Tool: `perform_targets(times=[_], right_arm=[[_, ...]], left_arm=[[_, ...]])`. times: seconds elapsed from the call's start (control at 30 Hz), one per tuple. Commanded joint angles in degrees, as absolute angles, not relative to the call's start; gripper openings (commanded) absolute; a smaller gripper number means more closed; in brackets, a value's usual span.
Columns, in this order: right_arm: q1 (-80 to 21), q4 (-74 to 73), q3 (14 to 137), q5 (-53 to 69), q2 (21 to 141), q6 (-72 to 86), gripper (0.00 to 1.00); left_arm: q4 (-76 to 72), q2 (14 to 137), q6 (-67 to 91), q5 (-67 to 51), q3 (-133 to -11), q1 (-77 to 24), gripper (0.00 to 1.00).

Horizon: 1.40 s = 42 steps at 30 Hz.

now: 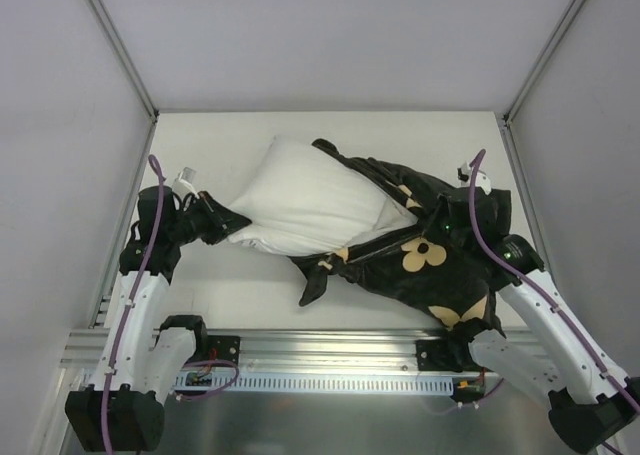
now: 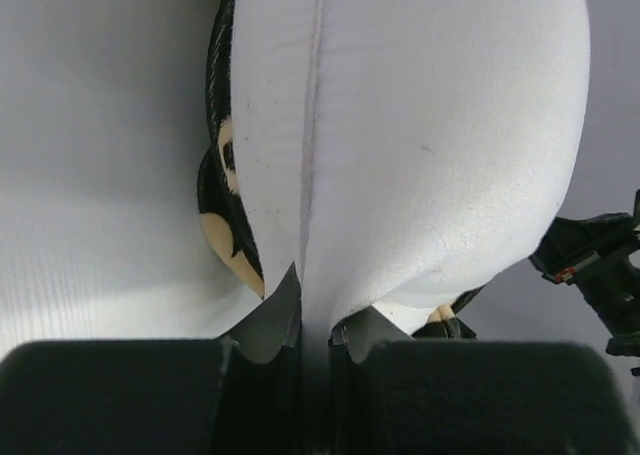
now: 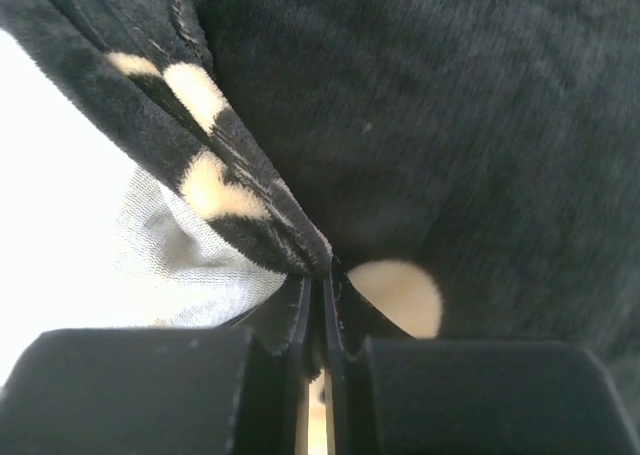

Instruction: Remove the pillowcase from the pillow

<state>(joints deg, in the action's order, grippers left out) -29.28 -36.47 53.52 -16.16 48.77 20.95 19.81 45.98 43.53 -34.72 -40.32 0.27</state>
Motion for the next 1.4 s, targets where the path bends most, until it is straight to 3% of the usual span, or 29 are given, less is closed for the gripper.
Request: perform_targets(times=[0.0,0.2,0.23,0.27,0.33,0.37,0.63,0.73,0.87,0.97,1.0,1.03,1.07,1.1,1.17,1.23,1.27,1.3,1.33,1.37], right_arm=[[-25.1,-43.1,51.8,-22.3,45.2,19.2,0.01],[-25.2,-38.2,48.0,-12.7,44.0,18.1,0.01],[-25.4,-36.7,46.9,-10.5,43.5,17.8,0.01],[-25.7,-35.4,46.0,-6.9,43.2,17.5,0.01],[-28.1,-33.0,44.5,-5.0,43.2,17.3,0.01],[-29.4,-32.3,44.6,-5.3,43.4,16.5,0.01],[-44.9,-32.3,48.8,-10.8,46.4,13.4,0.01],[-48.3,-32.3,49.4,-10.5,47.1,13.0,0.01],[-51.7,-33.9,50.5,-11.2,50.7,12.1,0.12],[-53.9,-37.7,53.2,-14.3,53.6,11.1,0.41],[-54.7,-38.7,54.3,-15.5,54.0,10.9,0.63],[-54.9,-40.7,56.4,-18.3,54.4,10.3,0.77],[-54.9,-41.2,56.4,-19.5,54.3,9.8,0.77],[-55.0,-41.6,58.7,-20.5,54.2,9.2,0.87],[-54.8,-41.6,61.3,-23.4,54.1,7.0,0.93],[-54.7,-41.3,66.7,-25.6,55.7,5.5,0.96],[-54.2,-41.1,68.5,-26.1,56.8,3.8,0.96],[-53.9,-40.8,72.3,-26.3,59.6,2.9,0.97],[-53.3,-40.7,74.3,-26.1,61.6,2.2,0.97],[-51.4,-40.7,78.6,-25.4,66.0,1.1,0.97]], left_arm=[[19.6,42.7,45.0,-30.8,-42.5,8.3,0.0],[19.6,37.5,43.6,-38.4,-38.7,8.5,0.0],[19.7,36.5,42.7,-39.8,-38.6,8.4,0.07],[19.6,36.2,41.8,-41.3,-39.1,8.4,0.42],[19.9,36.0,38.9,-44.7,-40.6,7.9,0.72],[20.2,36.1,37.9,-45.3,-42.5,7.5,0.98],[27.9,44.2,28.0,-32.4,-52.7,5.3,0.99],[27.9,55.2,27.2,-31.0,-55.5,3.4,0.99],[27.7,64.9,26.4,-25.2,-61.9,-6.4,0.99],[27.7,72.1,26.3,-22.9,-67.0,-10.4,0.99],[27.7,73.7,26.4,-22.2,-68.1,-10.9,0.99],[27.7,76.6,26.8,-22.4,-69.9,-11.6,0.99],[27.7,77.9,27.0,-22.4,-70.6,-11.8,0.99],[27.4,79.3,27.2,-23.5,-71.3,-12.2,0.99],[27.2,81.9,27.2,-24.5,-72.2,-13.2,0.95],[26.6,82.2,27.1,-25.0,-71.5,-14.7,0.69],[26.4,81.9,27.6,-25.0,-71.0,-14.9,0.27],[25.9,81.0,27.9,-25.0,-70.4,-14.9,0.06],[25.9,80.4,28.3,-25.2,-69.3,-14.9,0.0],[25.5,78.9,28.9,-25.2,-68.6,-14.9,0.0]])
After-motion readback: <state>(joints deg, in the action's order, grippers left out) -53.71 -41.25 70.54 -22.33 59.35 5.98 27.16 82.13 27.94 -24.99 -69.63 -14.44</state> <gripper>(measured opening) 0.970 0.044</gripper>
